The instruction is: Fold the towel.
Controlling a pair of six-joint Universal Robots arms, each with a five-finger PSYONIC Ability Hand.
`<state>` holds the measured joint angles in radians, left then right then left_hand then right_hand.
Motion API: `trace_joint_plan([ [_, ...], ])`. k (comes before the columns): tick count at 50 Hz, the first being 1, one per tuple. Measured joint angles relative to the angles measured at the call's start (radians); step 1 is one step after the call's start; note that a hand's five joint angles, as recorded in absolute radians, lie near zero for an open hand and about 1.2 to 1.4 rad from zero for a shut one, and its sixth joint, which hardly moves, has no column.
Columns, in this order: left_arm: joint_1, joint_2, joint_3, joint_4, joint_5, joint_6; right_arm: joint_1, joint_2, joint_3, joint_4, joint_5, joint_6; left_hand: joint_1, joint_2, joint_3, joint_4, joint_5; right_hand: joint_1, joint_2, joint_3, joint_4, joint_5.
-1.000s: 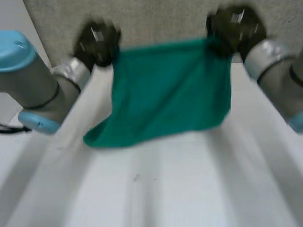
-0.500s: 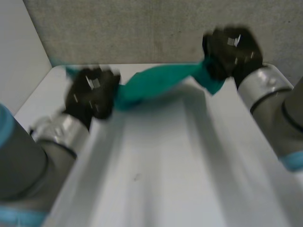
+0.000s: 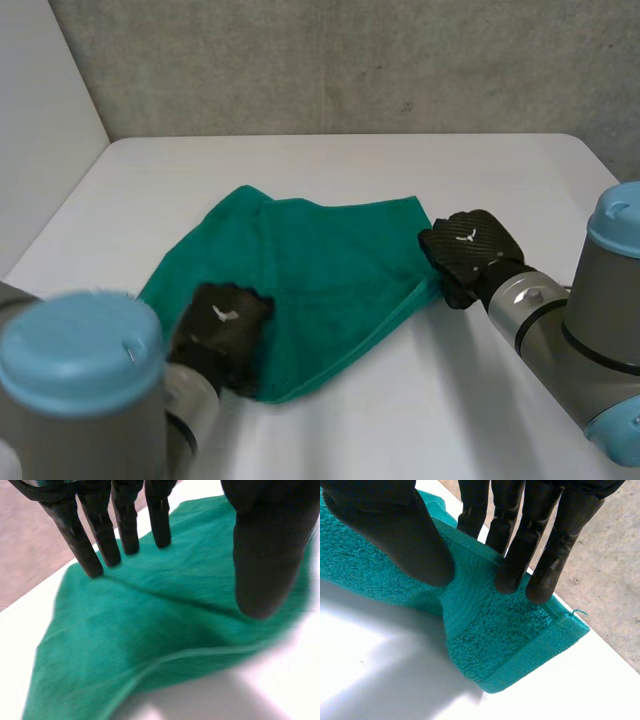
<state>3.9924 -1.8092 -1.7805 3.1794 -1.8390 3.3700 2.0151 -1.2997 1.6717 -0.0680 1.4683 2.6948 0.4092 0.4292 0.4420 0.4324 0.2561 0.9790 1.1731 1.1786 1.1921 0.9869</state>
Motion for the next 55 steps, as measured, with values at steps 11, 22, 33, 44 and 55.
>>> trace_joint_plan([
  [11,0.253,0.024,-0.014,-0.005,0.078,0.007,-0.022,0.033,0.002,-0.023,-0.02,0.008,-0.149,-0.175,-0.184,-0.182,-0.186,0.0,0.0,0.0,0.0,0.0],
  [22,0.438,0.028,-0.097,-0.032,0.364,0.008,-0.047,0.07,-0.001,-0.041,-0.02,0.013,-0.145,-0.169,-0.181,-0.176,-0.178,0.0,0.0,0.0,0.0,0.0],
  [33,0.477,-0.04,-0.11,0.035,0.412,0.009,-0.05,0.075,0.003,-0.049,-0.017,0.017,0.148,0.114,0.097,0.109,0.109,0.0,0.0,0.0,0.0,0.0],
  [44,0.533,-0.126,-0.083,0.128,0.394,0.013,-0.079,0.074,0.004,-0.045,-0.005,0.015,0.211,0.188,0.174,0.186,0.176,0.0,0.0,0.0,0.0,0.0],
  [55,0.57,-0.127,-0.107,0.124,0.392,0.063,-0.082,0.074,0.003,-0.044,-0.003,0.013,0.187,0.163,0.15,0.156,0.155,0.0,0.0,0.0,0.0,0.0],
])
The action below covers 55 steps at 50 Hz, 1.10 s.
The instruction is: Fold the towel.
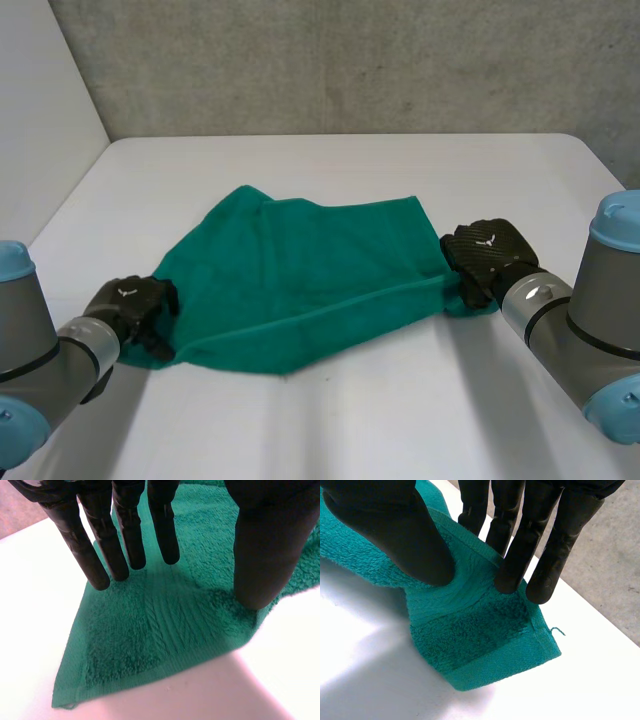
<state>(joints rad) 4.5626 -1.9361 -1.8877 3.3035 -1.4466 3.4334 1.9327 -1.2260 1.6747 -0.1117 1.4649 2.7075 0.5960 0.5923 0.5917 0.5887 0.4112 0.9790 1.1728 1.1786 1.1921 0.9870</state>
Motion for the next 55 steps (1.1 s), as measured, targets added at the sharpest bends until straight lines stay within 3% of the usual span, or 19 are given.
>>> trace_joint_plan([
  [12,0.008,0.03,-0.03,-0.005,0.003,0.03,0.0,0.009,-0.002,0.0,-0.002,-0.003,-0.05,-0.046,-0.041,-0.047,-0.049,0.0,0.0,0.0,0.0,0.0],
  [20,0.061,0.048,-0.052,-0.004,0.011,0.138,0.001,0.021,-0.003,0.0,-0.003,-0.003,-0.071,-0.07,-0.063,-0.072,-0.074,0.0,0.0,0.0,0.0,0.002],
  [30,0.09,0.035,-0.048,0.002,0.014,0.172,0.002,0.023,-0.004,0.0,-0.006,-0.003,-0.058,-0.057,-0.054,-0.057,-0.055,0.0,0.0,0.0,0.0,0.001],
  [34,0.091,0.022,-0.043,0.013,0.015,0.169,0.001,0.023,-0.004,0.0,-0.006,-0.003,0.144,0.137,0.126,0.131,0.128,0.0,0.0,0.0,0.0,0.003],
  [35,0.091,0.018,-0.041,0.024,0.015,0.167,0.001,0.022,-0.003,0.0,-0.006,-0.003,0.274,0.266,0.264,0.27,0.264,0.0,0.0,0.0,0.0,0.003],
  [38,0.089,0.015,-0.04,0.043,0.017,0.165,0.001,0.022,-0.002,0.0,-0.006,-0.003,0.342,0.342,0.341,0.341,0.336,0.0,0.0,0.0,0.0,0.004],
  [39,0.087,0.014,-0.039,0.057,0.018,0.163,0.001,0.022,-0.002,0.0,-0.007,-0.003,0.515,0.52,0.517,0.525,0.516,0.0,0.0,0.0,0.0,0.004],
  [49,0.076,0.037,-0.028,0.104,0.015,0.157,-0.003,0.012,-0.009,0.004,-0.004,-0.004,0.526,0.599,0.595,0.6,0.562,0.0,0.0,0.0,0.0,0.004],
  [55,0.077,0.161,-0.026,0.034,0.008,0.17,-0.006,-0.051,-0.038,0.099,-0.005,-0.05,0.526,0.6,0.595,0.601,0.562,0.0,0.0,0.0,0.0,0.004],
])
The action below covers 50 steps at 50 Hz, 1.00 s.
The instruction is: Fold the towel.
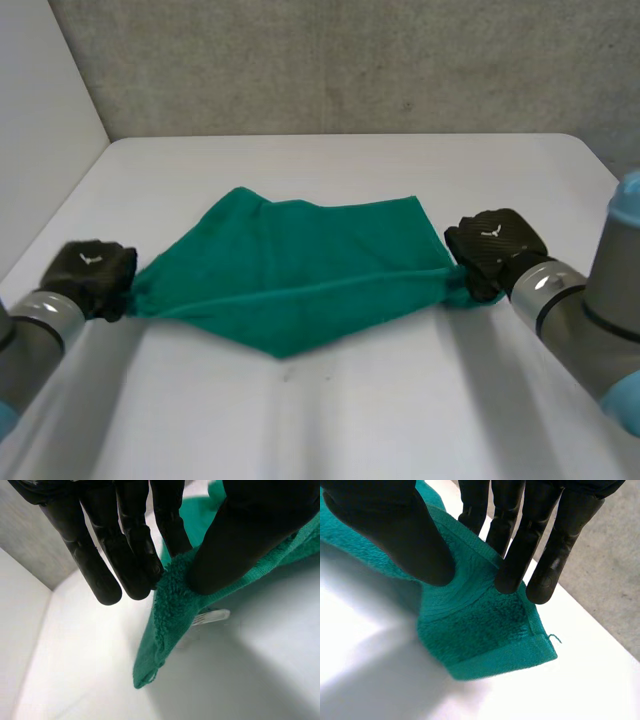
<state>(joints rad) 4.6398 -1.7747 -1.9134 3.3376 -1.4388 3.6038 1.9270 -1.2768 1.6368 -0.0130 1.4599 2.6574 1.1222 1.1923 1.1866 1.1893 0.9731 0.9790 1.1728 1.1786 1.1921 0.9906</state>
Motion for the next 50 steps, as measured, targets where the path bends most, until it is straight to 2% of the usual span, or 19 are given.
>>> trace_joint_plan([
  [5,0.01,0.215,-0.006,-0.224,-0.004,0.053,-0.024,-0.09,-0.041,0.263,-0.001,-0.16,0.0,0.0,0.0,0.0,0.0,0.0,0.0,0.0,0.0,0.0],
  [7,0.012,0.264,-0.008,-0.289,-0.005,0.073,-0.032,-0.109,-0.045,0.335,-0.001,-0.208,0.0,0.0,0.0,0.0,0.0,0.0,0.0,0.0,0.0,0.0],
  [8,0.015,0.317,-0.011,-0.363,-0.006,0.099,-0.041,-0.13,-0.046,0.419,-0.001,-0.266,0.0,0.0,0.0,0.0,0.0,0.0,0.0,0.0,0.0,0.0],
  [9,0.015,0.317,-0.011,-0.363,-0.006,0.099,-0.041,-0.13,-0.046,0.419,-0.001,-0.266,0.0,0.0,0.0,0.0,0.0,0.0,0.0,0.0,0.0,0.0],
  [10,0.016,0.36,-0.02,-0.434,-0.006,0.131,-0.049,-0.148,-0.042,0.494,-0.001,-0.32,0.0,0.001,0.002,0.0,0.0,0.0,0.0,0.0,0.0,0.0],
  [14,0.012,0.398,-0.053,-0.514,-0.004,0.191,-0.054,-0.165,-0.019,0.57,-0.003,-0.394,0.0,0.002,0.003,0.0,0.0,0.0,0.0,0.0,0.0,0.0],
  [17,0.009,0.385,-0.073,-0.52,-0.002,0.211,-0.052,-0.162,-0.007,0.573,-0.004,-0.409,0.0,0.002,0.003,0.0,0.0,0.0,0.0,0.0,0.0,0.0],
  [24,0.004,0.225,-0.077,-0.444,-0.005,0.228,-0.043,-0.076,0.007,0.494,0.003,-0.418,0.0,0.002,0.003,0.004,0.0,0.0,0.0,0.0,0.0,0.0],
  [29,-0.023,0.003,0.068,-0.35,-0.053,0.229,-0.04,0.07,-0.109,0.415,0.046,-0.407,0.0,0.002,0.003,0.004,0.0,0.0,0.0,0.0,0.0,0.0],
  [32,-0.023,0.003,0.068,-0.35,-0.053,0.229,-0.04,0.07,-0.109,0.415,0.046,-0.407,0.0,0.002,0.003,0.004,0.0,0.0,0.0,0.0,0.0,0.0],
  [33,-0.067,-0.089,0.229,-0.318,-0.106,0.227,-0.036,0.115,-0.208,0.393,0.074,-0.396,0.0,0.002,0.004,0.004,0.0,0.0,0.0,0.0,0.0,0.0],
  [35,-0.106,-0.142,0.381,-0.297,-0.149,0.226,-0.027,0.16,-0.409,0.348,0.116,-0.357,0.0,0.003,0.004,0.005,0.0,0.0,0.0,0.0,0.0,0.0],
  [40,-0.157,-0.194,0.656,-0.232,-0.208,0.218,-0.019,0.174,-0.646,0.251,0.14,-0.276,0.0,0.003,0.005,0.005,0.0,0.0,0.0,0.0,0.0,0.0],
  [41,-0.17,-0.198,0.757,-0.169,-0.221,0.21,-0.017,0.168,-0.749,0.167,0.145,-0.221,0.0,0.003,0.005,0.005,0.0,0.0,0.0,0.0,0.0,0.0],
  [42,-0.17,-0.198,0.757,-0.169,-0.221,0.21,-0.017,0.168,-0.749,0.167,0.145,-0.221,0.0,0.003,0.005,0.005,0.0,0.0,0.0,0.0,0.0,0.0],
  [43,-0.178,-0.186,0.835,-0.058,-0.229,0.193,-0.018,0.151,-0.802,0.082,0.146,-0.179,0.0,0.003,0.005,0.005,0.0,0.0,0.0,0.0,0.0,0.0],
  [44,-0.181,-0.178,0.857,-0.01,-0.231,0.185,-0.018,0.138,-0.82,0.035,0.146,-0.159,0.0,0.003,0.005,0.005,0.0,0.0,0.0,0.0,0.0,0.0],
  [46,-0.184,-0.158,0.885,0.097,-0.233,0.165,-0.019,0.111,-0.832,-0.041,0.144,-0.129,0.0,0.003,0.005,0.005,0.0,0.0,0.0,0.0,0.0,0.001],
  [50,-0.187,-0.123,0.866,0.226,-0.231,0.136,-0.018,0.064,-0.794,-0.12,0.137,-0.103,0.0,0.003,0.005,0.005,0.0,0.0,0.0,0.0,0.0,0.005],
])
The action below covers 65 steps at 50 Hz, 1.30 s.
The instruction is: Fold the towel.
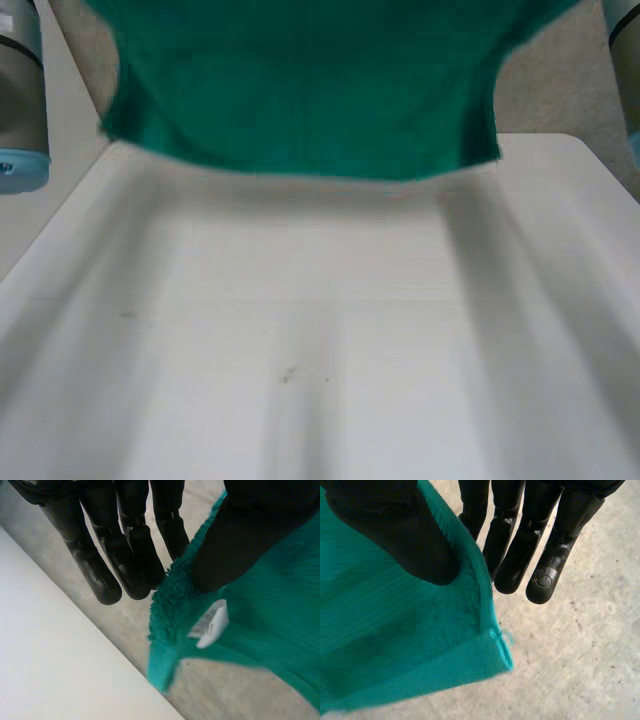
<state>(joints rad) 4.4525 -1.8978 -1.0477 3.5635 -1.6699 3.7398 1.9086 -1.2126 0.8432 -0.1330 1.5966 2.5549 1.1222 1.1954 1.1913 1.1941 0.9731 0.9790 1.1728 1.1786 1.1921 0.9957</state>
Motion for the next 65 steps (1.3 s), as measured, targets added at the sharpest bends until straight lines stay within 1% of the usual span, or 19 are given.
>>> trace_joint_plan([
  [3,0.0,0.006,-0.014,0.016,0.001,-0.004,0.001,-0.01,0.019,-0.011,-0.003,0.003,0.0,0.0,0.0,0.0,0.0,0.0,0.0,0.0,0.0,0.0],
  [6,0.002,0.025,-0.156,0.043,0.006,-0.019,0.004,-0.043,0.185,-0.03,-0.015,0.008,0.0,0.001,0.0,0.0,0.0,0.0,0.0,0.0,0.0,0.002],
  [11,0.007,0.021,-0.254,0.033,0.008,-0.02,0.002,-0.042,0.287,-0.03,-0.016,0.011,0.0,0.001,0.0,0.0,0.0,0.0,0.0,0.0,0.0,0.002],
  [15,0.016,0.006,-0.401,0.026,0.012,-0.02,0.001,-0.036,0.41,-0.034,-0.017,0.018,0.0,0.001,0.001,0.0,0.0,0.0,0.0,0.0,0.0,0.002],
  [20,0.021,-0.044,-0.568,0.027,0.014,-0.021,0.001,0.024,0.568,-0.051,-0.035,0.021,0.0,0.001,0.001,0.0,0.0,0.0,0.0,0.0,0.0,0.002],
  [27,0.02,-0.072,-0.7,0.009,0.012,-0.013,0.002,0.091,0.651,-0.016,-0.049,0.001,0.0,0.001,0.001,0.0,0.0,0.0,0.0,0.0,0.0,0.002],
  [32,0.018,-0.025,-0.788,-0.095,0.01,-0.004,0.0,0.049,0.678,0.152,-0.056,-0.066,0.0,0.001,0.001,0.0,0.0,0.0,0.0,0.0,0.0,0.002],
  [33,0.019,0.018,-0.815,-0.177,0.009,-0.002,-0.003,0.009,0.688,0.26,-0.058,-0.111,0.0,0.001,0.001,0.0,0.0,0.0,0.0,0.0,0.0,0.002],
  [34,0.019,0.018,-0.815,-0.177,0.009,-0.002,-0.003,0.009,0.688,0.26,-0.058,-0.111,0.0,0.001,0.001,0.0,0.0,0.0,0.0,0.0,0.0,0.002],
  [37,0.026,0.101,-0.848,-0.363,0.008,0.0,-0.009,-0.062,0.727,0.47,-0.057,-0.224,0.0,0.001,0.001,0.0,0.0,0.0,0.0,0.0,0.0,0.002],
  [41,0.037,0.179,-0.87,-0.561,0.01,0.007,-0.025,-0.119,0.785,0.618,-0.054,-0.354,0.0,0.001,0.001,0.0,0.0,0.0,0.0,0.0,0.0,0.002],
  [42,0.04,0.202,-0.876,-0.617,0.011,0.012,-0.031,-0.132,0.802,0.643,-0.052,-0.389,0.0,0.001,0.001,0.0,0.0,0.0,0.0,0.0,0.0,0.002],
  [45,0.041,0.233,-0.883,-0.677,0.012,0.032,-0.043,-0.147,0.828,0.649,-0.05,-0.438,0.0,0.001,0.001,0.0,0.0,0.0,0.0,0.0,0.0,0.002],
  [49,0.039,0.243,-0.883,-0.682,0.012,0.048,-0.048,-0.143,0.832,0.626,-0.051,-0.45,0.0,0.001,0.001,0.0,0.0,0.0,0.0,0.0,0.0,0.002],
  [53,0.033,0.199,-0.857,-0.595,0.008,0.072,-0.045,-0.08,0.796,0.511,-0.05,-0.42,0.0,0.001,0.001,0.0,0.0,0.0,0.0,0.0,0.0,0.002],
  [57,0.03,0.142,-0.825,-0.537,0.006,0.076,-0.042,-0.035,0.764,0.46,-0.049,-0.394,0.0,0.001,0.001,0.0,0.0,0.0,0.0,0.0,0.0,0.002],
  [61,0.023,0.016,-0.732,-0.465,0.004,0.077,-0.038,0.05,0.686,0.402,-0.048,-0.355,0.0,0.001,0.001,0.0,0.0,0.0,0.0,0.0,0.0,0.002],
  [64,0.017,-0.088,-0.594,-0.426,-0.001,0.08,-0.03,0.116,0.561,0.371,-0.041,-0.328,0.0,0.001,0.001,0.0,0.0,0.0,0.0,0.0,0.0,0.002],
  [65,0.017,-0.088,-0.594,-0.426,-0.001,0.08,-0.03,0.116,0.561,0.371,-0.041,-0.328,0.0,0.001,0.001,0.0,0.0,0.0,0.0,0.0,0.0,0.002],
])
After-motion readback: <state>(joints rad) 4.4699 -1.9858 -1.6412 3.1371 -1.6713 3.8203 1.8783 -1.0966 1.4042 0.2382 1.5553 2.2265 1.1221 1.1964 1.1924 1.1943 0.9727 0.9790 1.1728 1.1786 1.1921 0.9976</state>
